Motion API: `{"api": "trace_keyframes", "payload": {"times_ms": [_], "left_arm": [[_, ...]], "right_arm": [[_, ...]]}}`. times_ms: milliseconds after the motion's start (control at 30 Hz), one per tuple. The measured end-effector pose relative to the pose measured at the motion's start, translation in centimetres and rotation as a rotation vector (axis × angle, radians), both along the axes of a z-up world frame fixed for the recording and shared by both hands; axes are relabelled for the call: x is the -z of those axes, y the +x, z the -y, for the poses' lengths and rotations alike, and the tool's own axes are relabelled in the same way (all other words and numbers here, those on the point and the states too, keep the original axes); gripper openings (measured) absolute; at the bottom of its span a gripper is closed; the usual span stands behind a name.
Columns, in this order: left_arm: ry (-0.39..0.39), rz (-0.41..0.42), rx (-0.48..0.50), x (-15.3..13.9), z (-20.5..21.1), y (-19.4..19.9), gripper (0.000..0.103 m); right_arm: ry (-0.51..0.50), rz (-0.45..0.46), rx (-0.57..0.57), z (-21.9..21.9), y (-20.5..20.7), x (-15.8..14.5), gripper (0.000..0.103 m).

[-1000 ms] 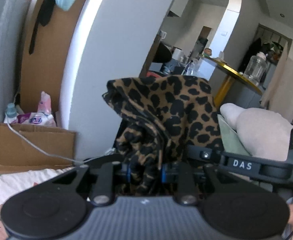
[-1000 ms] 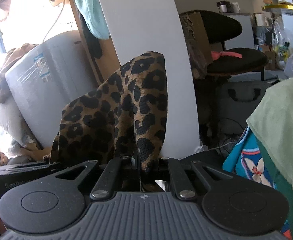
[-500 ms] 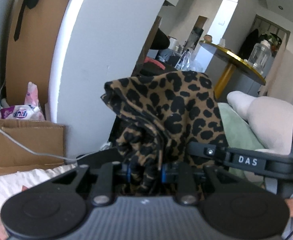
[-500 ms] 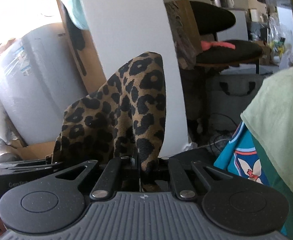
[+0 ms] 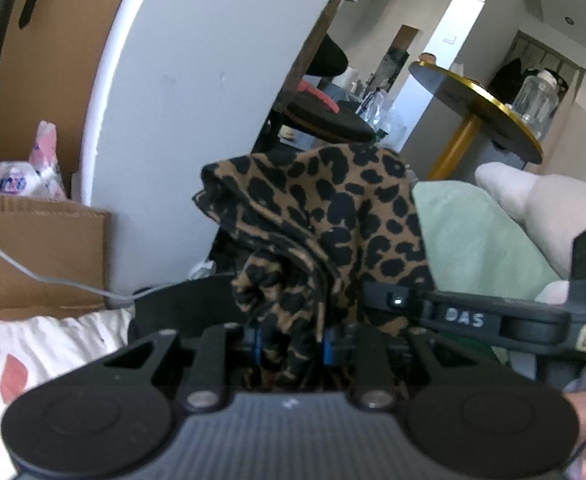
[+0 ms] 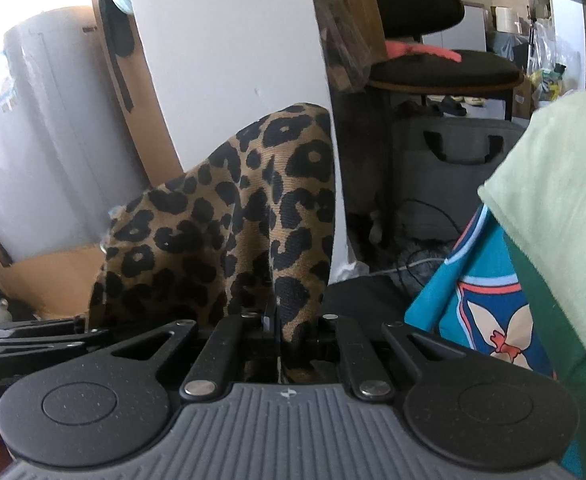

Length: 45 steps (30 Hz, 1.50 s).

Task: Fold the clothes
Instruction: 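Lift the leopard bundle up off the sheet with both tools, then carry the bundle with both tools and lower it beside the blue cloth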

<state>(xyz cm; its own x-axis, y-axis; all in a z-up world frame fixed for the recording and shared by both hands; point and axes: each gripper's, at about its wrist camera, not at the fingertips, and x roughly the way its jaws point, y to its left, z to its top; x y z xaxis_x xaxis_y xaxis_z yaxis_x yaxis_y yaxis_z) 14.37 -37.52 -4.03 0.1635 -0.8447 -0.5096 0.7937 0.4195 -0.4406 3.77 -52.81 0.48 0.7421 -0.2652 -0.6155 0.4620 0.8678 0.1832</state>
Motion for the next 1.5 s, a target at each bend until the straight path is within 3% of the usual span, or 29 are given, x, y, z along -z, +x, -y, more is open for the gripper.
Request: {"api": "trace_keyframes", "payload": {"times_ms": [300,433,667,867,1033,1200,1333,1500], "left_arm": [[-0.042,-0.115,0.032,6.8,1.7,2.2,0.027],[-0.049,-0.161,0.042,10.4,3.1,3.8,0.027],[-0.059,-0.270,0.018,16.0,4.5,6.8,0.027],[-0.029,-0.282,-0.006,18.1,5.3,9.1,0.027],[-0.029,-0.272,-0.021,18.4,5.9,10.3,0.027],[-0.014,-0.321,-0.067,20.1,7.0,12.2,0.027],[0.003,-0.414,-0.119,22.7,7.4,13.8,0.027],[0.021,-0.438,-0.142,24.3,7.3,14.6,0.027]], "right_arm": [[-0.024,-0.052,-0.001,1.8,1.3,5.5,0.007],[0.009,-0.068,0.015,3.9,2.3,8.7,0.007],[-0.009,-0.082,-0.010,6.1,5.0,13.1,0.007],[0.022,-0.071,-0.029,7.5,7.1,15.9,0.007],[-0.003,-0.061,-0.034,7.8,8.4,16.5,0.007],[0.029,-0.066,-0.026,9.3,10.7,18.0,0.007],[0.062,-0.086,-0.022,10.2,12.2,19.8,0.007],[0.080,-0.095,-0.023,10.6,13.4,21.6,0.007]]}}
